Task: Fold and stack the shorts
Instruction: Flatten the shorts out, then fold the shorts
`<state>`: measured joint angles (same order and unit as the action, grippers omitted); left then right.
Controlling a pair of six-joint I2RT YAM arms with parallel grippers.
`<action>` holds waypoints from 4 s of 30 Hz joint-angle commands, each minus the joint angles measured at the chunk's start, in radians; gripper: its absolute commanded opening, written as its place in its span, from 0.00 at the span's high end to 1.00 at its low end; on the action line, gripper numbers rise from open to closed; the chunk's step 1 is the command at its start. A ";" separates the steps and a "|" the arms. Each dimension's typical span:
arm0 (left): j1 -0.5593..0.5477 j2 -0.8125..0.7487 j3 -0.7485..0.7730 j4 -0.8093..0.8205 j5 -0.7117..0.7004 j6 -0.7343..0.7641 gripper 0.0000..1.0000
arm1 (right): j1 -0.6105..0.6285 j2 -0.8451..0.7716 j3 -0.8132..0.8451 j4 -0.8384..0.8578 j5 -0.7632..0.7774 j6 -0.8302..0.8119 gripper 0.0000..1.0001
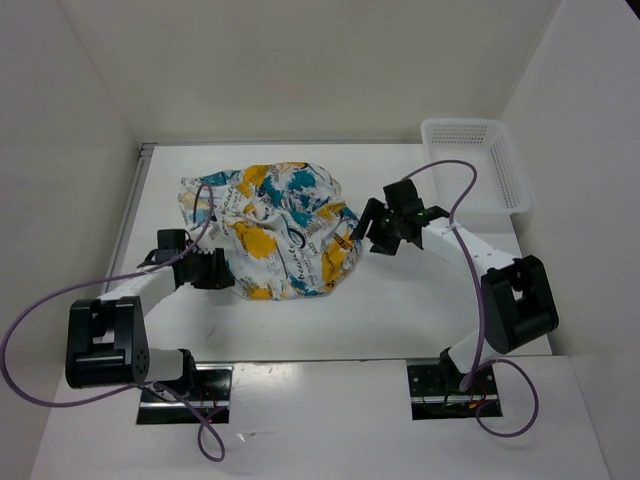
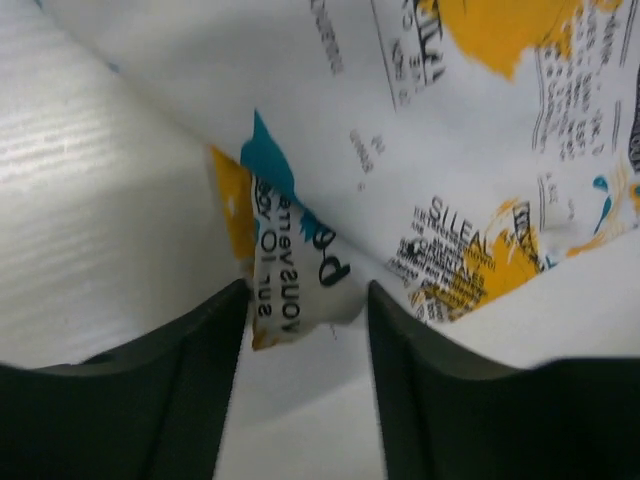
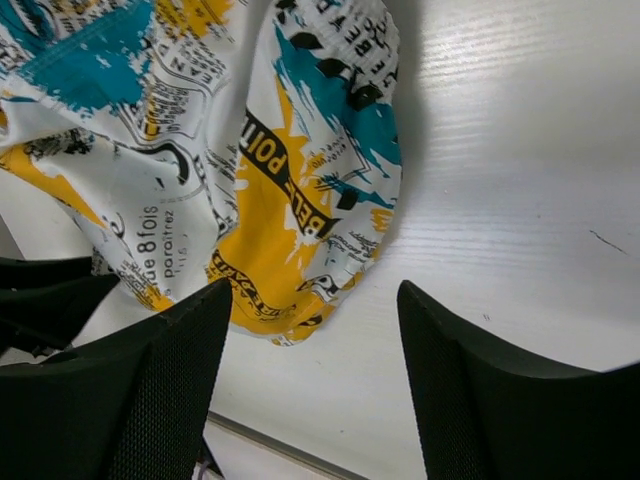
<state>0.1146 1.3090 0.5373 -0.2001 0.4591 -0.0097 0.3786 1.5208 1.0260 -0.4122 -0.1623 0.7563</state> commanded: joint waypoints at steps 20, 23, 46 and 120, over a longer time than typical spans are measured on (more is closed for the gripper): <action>0.033 -0.273 0.274 -0.294 0.038 0.010 1.00 | -0.076 0.266 -0.036 0.254 -0.292 -0.005 0.38; 0.033 -0.274 0.292 -0.303 0.038 0.010 1.00 | -0.076 0.315 -0.037 0.306 -0.313 0.015 0.46; 0.143 -0.037 0.867 -0.191 0.133 0.010 1.00 | -0.196 0.199 0.756 -0.274 -0.022 -0.215 1.00; 0.247 0.009 1.554 -0.085 0.225 0.010 1.00 | -0.237 -0.410 0.806 -0.292 -0.059 -0.121 1.00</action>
<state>0.3271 1.3273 2.0624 -0.3107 0.7704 -0.0269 0.1623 1.1740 1.8488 -0.6678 -0.2832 0.6384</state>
